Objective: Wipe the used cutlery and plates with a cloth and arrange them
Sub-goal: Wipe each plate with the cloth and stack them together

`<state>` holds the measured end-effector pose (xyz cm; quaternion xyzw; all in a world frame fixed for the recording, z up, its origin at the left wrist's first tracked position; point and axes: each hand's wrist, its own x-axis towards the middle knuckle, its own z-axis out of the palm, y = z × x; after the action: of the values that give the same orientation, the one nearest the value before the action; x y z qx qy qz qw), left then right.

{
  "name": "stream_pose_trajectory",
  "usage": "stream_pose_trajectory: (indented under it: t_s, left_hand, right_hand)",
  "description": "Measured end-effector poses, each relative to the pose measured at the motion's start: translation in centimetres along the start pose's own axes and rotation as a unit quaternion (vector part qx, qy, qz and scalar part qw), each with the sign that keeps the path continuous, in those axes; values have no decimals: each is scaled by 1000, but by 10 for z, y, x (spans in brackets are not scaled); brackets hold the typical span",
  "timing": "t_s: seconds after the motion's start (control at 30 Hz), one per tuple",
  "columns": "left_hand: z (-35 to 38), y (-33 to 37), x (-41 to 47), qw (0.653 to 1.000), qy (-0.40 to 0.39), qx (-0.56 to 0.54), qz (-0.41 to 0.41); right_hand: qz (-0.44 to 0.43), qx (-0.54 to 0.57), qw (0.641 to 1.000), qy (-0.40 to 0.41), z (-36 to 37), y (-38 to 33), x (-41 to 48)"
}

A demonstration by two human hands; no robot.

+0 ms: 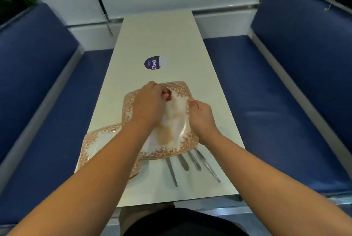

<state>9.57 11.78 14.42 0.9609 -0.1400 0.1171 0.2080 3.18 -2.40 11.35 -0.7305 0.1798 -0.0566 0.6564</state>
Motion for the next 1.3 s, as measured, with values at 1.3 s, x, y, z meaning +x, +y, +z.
stream_pose_trajectory:
  t_s: [1.3]
  left_hand:
    - [5,29,-76,979,-92,-78,165]
  right_hand:
    - [-5,12,993,119,-39,-20,8]
